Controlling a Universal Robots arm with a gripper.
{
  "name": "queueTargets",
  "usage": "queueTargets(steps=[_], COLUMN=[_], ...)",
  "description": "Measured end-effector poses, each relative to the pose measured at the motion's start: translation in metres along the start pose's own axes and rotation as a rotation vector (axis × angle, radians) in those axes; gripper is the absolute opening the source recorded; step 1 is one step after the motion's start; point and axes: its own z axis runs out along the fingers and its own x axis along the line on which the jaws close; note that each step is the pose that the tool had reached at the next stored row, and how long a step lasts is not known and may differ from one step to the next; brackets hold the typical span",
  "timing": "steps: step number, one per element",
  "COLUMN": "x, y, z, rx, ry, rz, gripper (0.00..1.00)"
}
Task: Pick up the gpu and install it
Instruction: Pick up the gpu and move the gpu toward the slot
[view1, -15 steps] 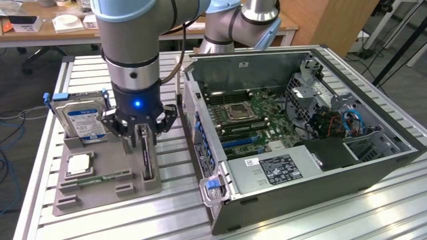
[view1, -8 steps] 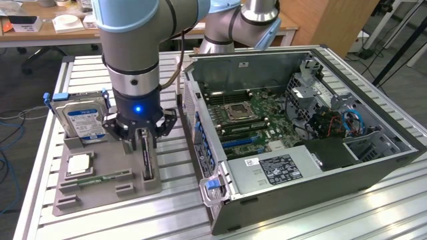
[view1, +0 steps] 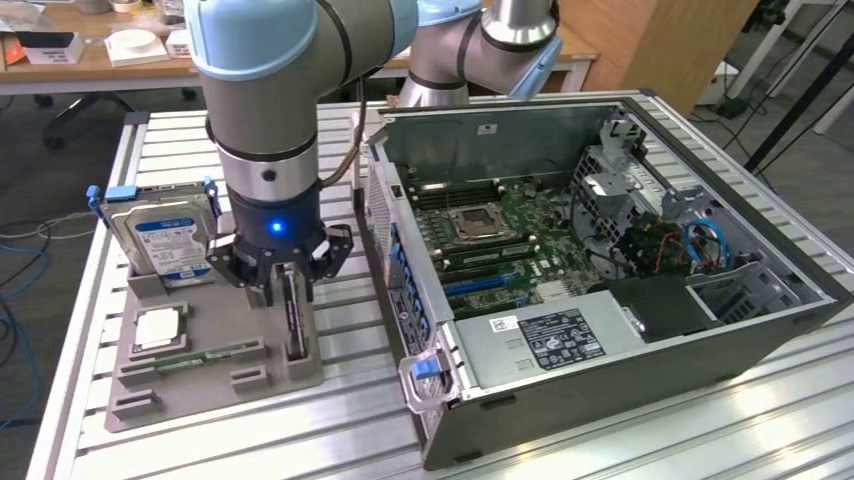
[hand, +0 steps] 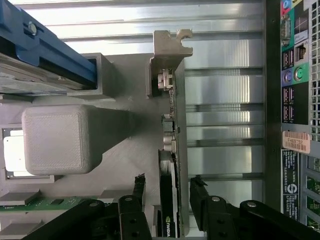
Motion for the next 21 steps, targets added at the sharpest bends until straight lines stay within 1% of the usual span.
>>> queueTargets(steps=[9, 10, 11, 12, 13, 20, 21], x=[0.0, 0.0, 0.0, 0.0, 0.0, 0.0, 0.0], y=[0.0, 0.0, 0.0, 0.0, 0.0, 0.0, 0.0], z=[0.0001, 0.0001, 0.0001, 0.0001, 0.0001, 0.0, 0.0], rx=[0.0, 0.0, 0.0, 0.0, 0.0, 0.0, 0.0], ry=[-0.0001, 0.0, 0.0, 0.0, 0.0, 0.0001, 0.0], rz=[0.0, 0.0, 0.0, 0.0, 0.0, 0.0, 0.0], gripper=[0.49, 0.47, 0.41, 0.41, 0.34, 0.33, 0.26])
